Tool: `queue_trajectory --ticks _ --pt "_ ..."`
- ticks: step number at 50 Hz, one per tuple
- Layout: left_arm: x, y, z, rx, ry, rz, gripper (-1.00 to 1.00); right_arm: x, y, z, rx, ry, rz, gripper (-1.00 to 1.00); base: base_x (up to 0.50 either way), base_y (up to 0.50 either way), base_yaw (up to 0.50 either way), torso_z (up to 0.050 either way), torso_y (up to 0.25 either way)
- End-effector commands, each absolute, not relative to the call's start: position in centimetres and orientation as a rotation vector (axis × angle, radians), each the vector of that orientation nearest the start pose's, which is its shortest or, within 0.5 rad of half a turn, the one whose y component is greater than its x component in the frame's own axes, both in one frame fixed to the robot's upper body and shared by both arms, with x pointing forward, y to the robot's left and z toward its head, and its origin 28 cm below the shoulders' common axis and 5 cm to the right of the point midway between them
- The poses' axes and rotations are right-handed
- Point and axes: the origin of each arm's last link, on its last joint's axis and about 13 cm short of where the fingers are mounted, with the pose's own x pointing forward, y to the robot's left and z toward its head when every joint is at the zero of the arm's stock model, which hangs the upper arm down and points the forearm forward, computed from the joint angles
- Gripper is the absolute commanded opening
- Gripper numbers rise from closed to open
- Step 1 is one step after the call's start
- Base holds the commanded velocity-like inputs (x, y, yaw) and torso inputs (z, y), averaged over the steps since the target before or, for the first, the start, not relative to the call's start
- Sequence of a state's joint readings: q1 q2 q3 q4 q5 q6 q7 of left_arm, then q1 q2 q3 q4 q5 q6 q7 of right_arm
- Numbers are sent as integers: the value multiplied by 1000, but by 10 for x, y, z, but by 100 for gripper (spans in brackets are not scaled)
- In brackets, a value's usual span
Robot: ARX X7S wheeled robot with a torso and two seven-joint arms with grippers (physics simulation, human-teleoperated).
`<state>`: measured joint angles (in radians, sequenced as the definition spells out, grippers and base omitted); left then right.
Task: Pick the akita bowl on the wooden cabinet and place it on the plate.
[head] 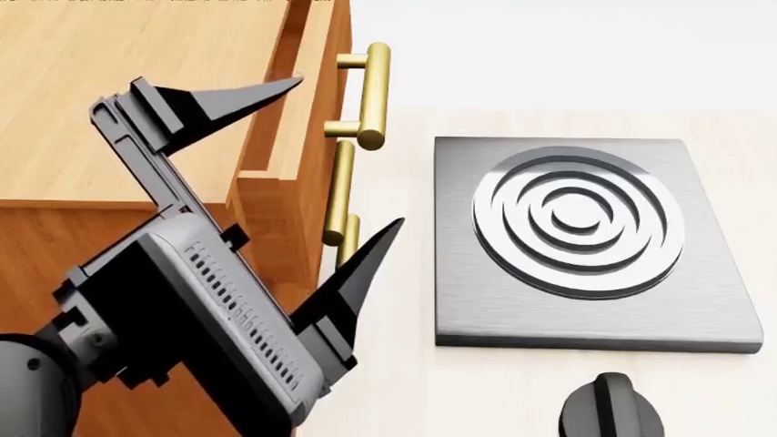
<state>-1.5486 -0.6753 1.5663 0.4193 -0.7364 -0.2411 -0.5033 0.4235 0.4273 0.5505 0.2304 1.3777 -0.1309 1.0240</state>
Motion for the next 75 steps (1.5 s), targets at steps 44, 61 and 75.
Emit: queue_trajectory --ticks 44,61,75 --pt "280 164 239 688 -480 -668 100 263 -309 121 1419 -148 -1311 -100 0 0 0 0 0" --pt "283 162 235 690 -470 -675 100 267 -310 111 1417 -126 -1335 -100 0 0 0 0 0" --pt "284 164 231 686 -462 -671 100 268 -309 109 1398 -139 -1327 100 0 0 0 1 0"
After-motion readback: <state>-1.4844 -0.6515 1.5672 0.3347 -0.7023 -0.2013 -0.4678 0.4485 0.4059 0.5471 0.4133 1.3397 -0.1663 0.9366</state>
